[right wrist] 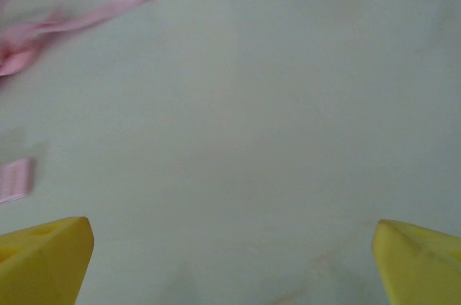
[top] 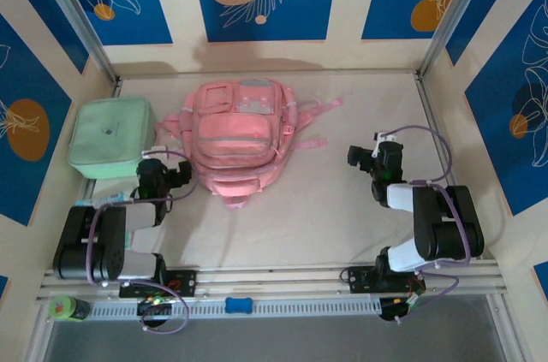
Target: Pack books, pencil case, and school supplies into a backpack
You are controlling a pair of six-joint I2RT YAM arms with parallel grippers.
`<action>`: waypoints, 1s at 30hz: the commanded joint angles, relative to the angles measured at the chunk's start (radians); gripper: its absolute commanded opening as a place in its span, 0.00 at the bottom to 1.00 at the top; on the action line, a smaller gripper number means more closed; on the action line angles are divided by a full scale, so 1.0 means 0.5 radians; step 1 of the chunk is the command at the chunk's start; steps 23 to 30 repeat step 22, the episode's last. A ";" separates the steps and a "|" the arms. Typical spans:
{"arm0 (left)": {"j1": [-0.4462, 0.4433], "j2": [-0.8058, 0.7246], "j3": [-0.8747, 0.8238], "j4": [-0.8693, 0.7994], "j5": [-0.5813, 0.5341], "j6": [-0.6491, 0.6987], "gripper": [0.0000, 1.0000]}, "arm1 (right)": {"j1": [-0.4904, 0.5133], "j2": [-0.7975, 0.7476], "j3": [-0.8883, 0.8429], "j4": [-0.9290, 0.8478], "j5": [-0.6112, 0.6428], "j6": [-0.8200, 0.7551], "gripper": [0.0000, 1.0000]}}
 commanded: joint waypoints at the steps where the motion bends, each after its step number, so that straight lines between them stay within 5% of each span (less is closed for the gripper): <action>1: 0.005 0.185 0.030 0.626 0.302 0.199 0.99 | -0.001 0.100 -0.009 0.477 -0.364 -0.136 0.99; 2: -0.003 0.294 0.032 0.716 0.317 0.213 1.00 | 0.009 0.069 0.095 0.201 -0.284 -0.135 0.99; 3: -0.009 0.374 0.042 0.834 0.286 0.210 0.99 | 0.008 0.093 0.047 0.355 -0.280 -0.137 0.99; 5: -0.012 0.279 0.174 0.413 0.161 0.167 0.99 | 0.029 0.074 0.054 0.297 -0.233 -0.145 0.99; 7: -0.070 0.324 0.169 0.503 0.063 0.213 0.99 | 0.023 0.088 0.057 0.317 -0.270 -0.150 0.99; 30: -0.068 0.315 0.167 0.489 0.076 0.214 1.00 | 0.009 0.086 0.063 0.304 -0.314 -0.153 0.99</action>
